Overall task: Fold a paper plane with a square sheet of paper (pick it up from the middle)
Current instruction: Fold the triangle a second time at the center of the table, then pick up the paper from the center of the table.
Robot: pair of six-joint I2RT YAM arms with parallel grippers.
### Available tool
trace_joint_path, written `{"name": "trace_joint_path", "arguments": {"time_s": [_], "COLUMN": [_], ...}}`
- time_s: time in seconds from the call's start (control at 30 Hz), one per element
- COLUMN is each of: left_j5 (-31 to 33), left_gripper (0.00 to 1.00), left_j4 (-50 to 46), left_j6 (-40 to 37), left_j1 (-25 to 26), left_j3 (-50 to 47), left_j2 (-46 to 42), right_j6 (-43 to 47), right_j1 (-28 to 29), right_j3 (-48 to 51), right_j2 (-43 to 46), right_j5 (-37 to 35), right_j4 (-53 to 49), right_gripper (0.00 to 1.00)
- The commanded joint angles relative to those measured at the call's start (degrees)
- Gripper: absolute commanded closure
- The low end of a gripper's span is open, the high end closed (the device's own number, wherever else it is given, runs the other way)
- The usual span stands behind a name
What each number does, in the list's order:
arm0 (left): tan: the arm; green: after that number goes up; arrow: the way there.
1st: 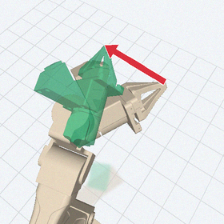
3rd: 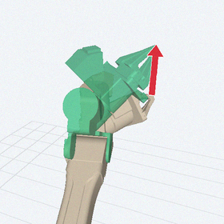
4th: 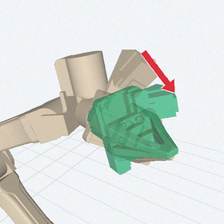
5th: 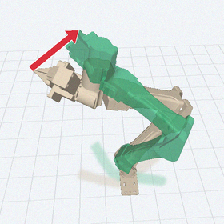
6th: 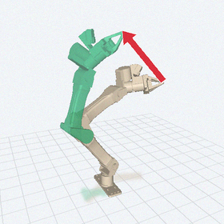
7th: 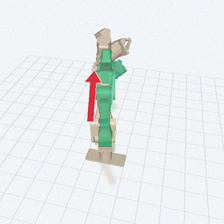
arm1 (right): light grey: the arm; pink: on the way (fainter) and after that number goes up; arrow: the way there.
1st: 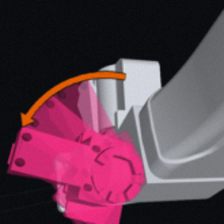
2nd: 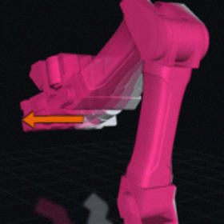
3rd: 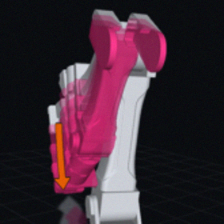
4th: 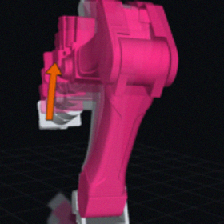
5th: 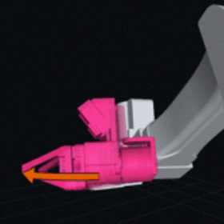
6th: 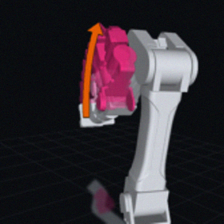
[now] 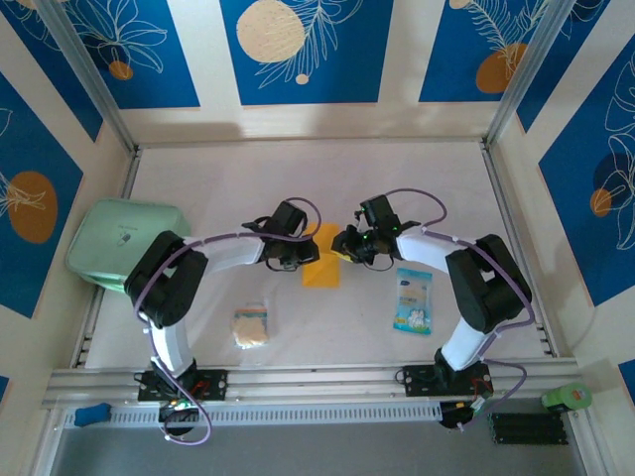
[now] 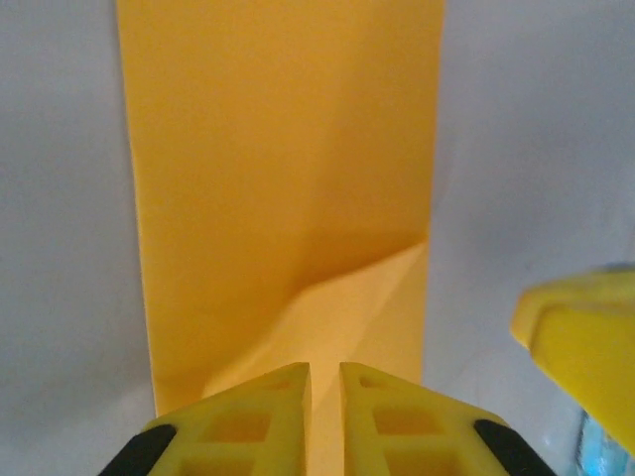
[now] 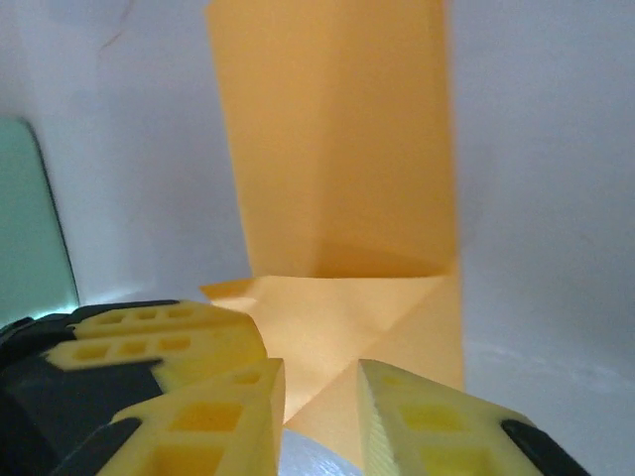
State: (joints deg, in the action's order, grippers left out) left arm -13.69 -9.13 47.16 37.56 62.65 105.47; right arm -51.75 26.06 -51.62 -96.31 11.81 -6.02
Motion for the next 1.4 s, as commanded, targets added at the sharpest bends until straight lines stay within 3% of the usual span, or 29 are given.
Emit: {"name": "trace_joint_path", "arguments": {"time_s": [0.0,0.7,1.37], "left_j5": [4.1,3.2,3.0], "left_gripper": [0.87,0.91,0.91], "left_j4": [0.4,4.4,5.1], "left_j6": [1.5,8.9,9.6], "left_j1": [-1.2,-1.7,-1.8], "left_j3": [1.2,-5.3,-6.1], "left_j2": [1.9,4.1,3.9], "right_j6": [-4.2,-8.7,-6.8], "right_j1": [-0.4,2.5,4.0], "right_j3": [1.6,-4.3,-5.4], "right_j2": [1.0,-6.6,-8.9], "right_j5": [-0.4,-1.3,2.0], "right_j4": [-1.5,-4.9,0.3], "right_gripper": [0.7,0.68,0.81]}}
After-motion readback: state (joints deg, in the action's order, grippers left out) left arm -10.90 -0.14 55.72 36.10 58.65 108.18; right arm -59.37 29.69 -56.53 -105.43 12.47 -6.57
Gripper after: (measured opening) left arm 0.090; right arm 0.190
